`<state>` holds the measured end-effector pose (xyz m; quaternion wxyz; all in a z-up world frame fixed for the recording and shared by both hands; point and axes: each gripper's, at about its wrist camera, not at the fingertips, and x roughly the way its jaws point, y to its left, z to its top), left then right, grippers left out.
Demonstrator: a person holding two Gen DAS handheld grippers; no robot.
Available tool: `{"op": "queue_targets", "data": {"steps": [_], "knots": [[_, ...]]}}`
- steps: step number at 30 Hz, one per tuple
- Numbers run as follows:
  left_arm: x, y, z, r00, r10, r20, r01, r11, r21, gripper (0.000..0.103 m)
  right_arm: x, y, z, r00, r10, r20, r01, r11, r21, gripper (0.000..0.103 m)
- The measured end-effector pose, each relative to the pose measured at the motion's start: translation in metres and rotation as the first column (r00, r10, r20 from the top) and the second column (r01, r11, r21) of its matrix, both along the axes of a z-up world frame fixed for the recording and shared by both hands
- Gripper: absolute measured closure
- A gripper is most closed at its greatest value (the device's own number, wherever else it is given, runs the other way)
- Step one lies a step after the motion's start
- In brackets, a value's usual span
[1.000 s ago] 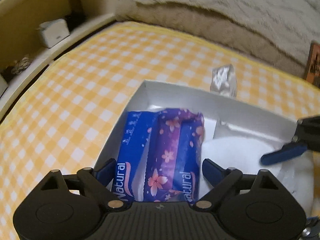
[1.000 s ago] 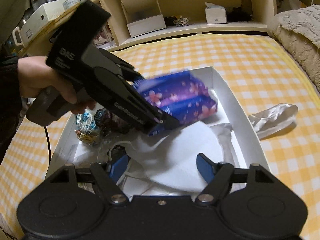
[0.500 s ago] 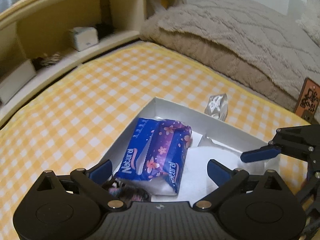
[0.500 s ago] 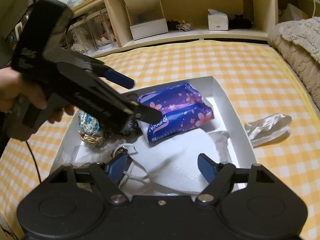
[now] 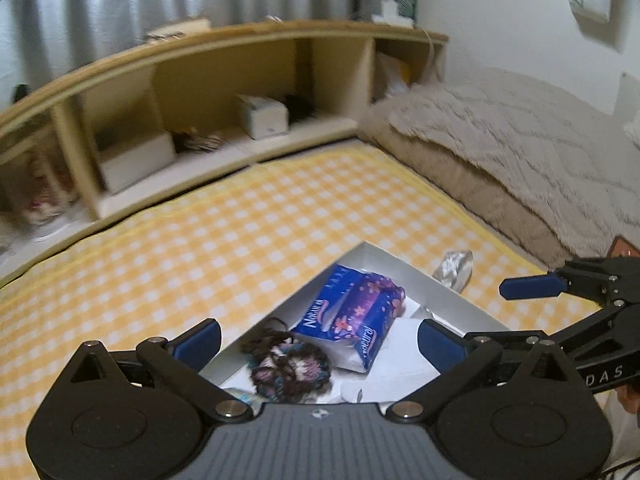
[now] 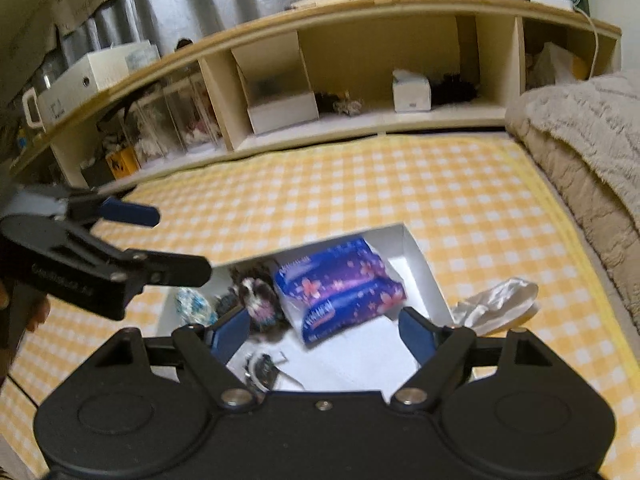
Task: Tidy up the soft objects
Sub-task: 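Open both tools to release the items and withdraw from the box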
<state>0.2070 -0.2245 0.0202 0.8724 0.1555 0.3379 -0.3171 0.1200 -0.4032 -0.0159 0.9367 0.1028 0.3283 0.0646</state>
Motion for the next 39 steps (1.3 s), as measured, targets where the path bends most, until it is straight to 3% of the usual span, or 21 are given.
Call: {"op": "queue_targets", "data": {"steps": [9, 18, 23, 29, 34, 39], "knots": [[-0.052, 0.045, 0.047, 0.989, 0.138, 0.062, -0.132, 0.987, -0.087, 0.0, -0.022, 0.012, 0.044, 0.999, -0.018, 0.029, 0.016, 0.998, 0.06, 0.013], [-0.105, 0.1, 0.077, 0.934, 0.345, 0.093, -0.324, 0.928, -0.184, 0.0, -0.066, 0.033, 0.083, 0.992, -0.076, 0.104, 0.072, 0.997, 0.041, 0.0], [-0.131, 0.126, 0.076, 0.909, 0.41, 0.08, -0.388, 0.899, -0.203, 0.0, -0.093, 0.049, 0.091, 0.987, -0.104, 0.122, 0.108, 0.994, -0.026, 0.0], [-0.16, 0.15, 0.061, 0.876, 0.479, 0.051, -0.462, 0.866, -0.192, 0.0, -0.119, 0.066, 0.076, 0.987, -0.116, 0.113, 0.127, 0.988, -0.089, 0.0], [-0.179, 0.16, 0.049, 0.859, 0.506, 0.075, -0.49, 0.856, -0.163, 0.0, -0.138, 0.081, 0.064, 0.987, -0.107, 0.123, 0.123, 0.984, -0.132, 0.0], [-0.196, 0.164, 0.036, 0.856, 0.509, 0.086, -0.496, 0.857, -0.137, 0.0, -0.153, 0.09, 0.056, 0.986, -0.114, 0.125, 0.129, 0.985, -0.118, 0.0]]}}
